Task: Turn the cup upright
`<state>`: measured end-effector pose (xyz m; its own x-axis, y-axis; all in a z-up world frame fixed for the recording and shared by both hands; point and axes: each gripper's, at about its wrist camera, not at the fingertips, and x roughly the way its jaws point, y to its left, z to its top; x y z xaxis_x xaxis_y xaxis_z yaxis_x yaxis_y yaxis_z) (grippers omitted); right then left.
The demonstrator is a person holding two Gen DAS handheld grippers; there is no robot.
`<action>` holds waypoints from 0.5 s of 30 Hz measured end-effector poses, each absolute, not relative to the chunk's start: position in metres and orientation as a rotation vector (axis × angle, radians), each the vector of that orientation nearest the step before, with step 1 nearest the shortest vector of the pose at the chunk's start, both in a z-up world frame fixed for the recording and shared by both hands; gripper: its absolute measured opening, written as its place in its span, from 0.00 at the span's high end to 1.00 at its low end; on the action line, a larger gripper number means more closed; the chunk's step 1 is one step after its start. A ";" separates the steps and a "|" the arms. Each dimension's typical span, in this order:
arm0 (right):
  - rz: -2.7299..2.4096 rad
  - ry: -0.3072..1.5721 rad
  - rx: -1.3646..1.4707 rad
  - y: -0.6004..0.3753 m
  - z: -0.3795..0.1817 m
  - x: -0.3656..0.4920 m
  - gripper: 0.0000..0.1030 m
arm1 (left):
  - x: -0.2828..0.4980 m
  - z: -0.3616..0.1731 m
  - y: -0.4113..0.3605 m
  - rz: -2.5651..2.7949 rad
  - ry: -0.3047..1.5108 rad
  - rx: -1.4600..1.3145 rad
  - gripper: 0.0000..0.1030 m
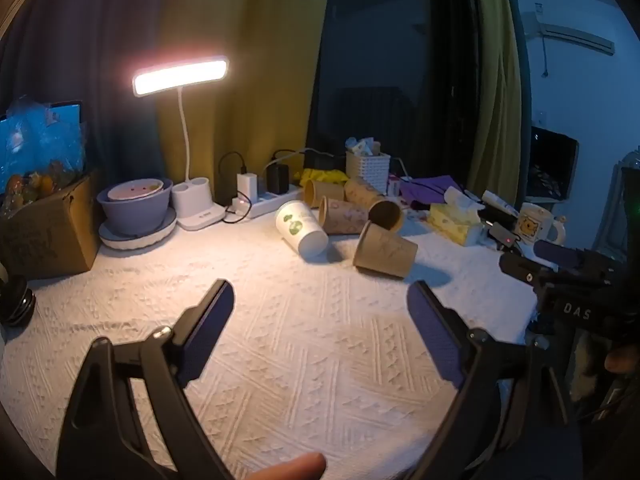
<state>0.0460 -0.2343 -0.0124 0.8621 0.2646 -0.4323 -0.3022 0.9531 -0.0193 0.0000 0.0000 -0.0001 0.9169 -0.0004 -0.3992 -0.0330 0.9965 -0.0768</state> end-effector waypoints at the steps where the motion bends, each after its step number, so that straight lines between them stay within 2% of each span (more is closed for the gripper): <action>1: 0.296 0.447 -0.091 -0.234 -0.012 0.046 0.27 | 0.000 0.000 0.000 0.017 0.412 -0.083 0.13; 15: 0.296 0.446 -0.087 -0.235 -0.012 0.046 0.27 | -0.001 0.001 -0.003 0.019 0.415 -0.082 0.13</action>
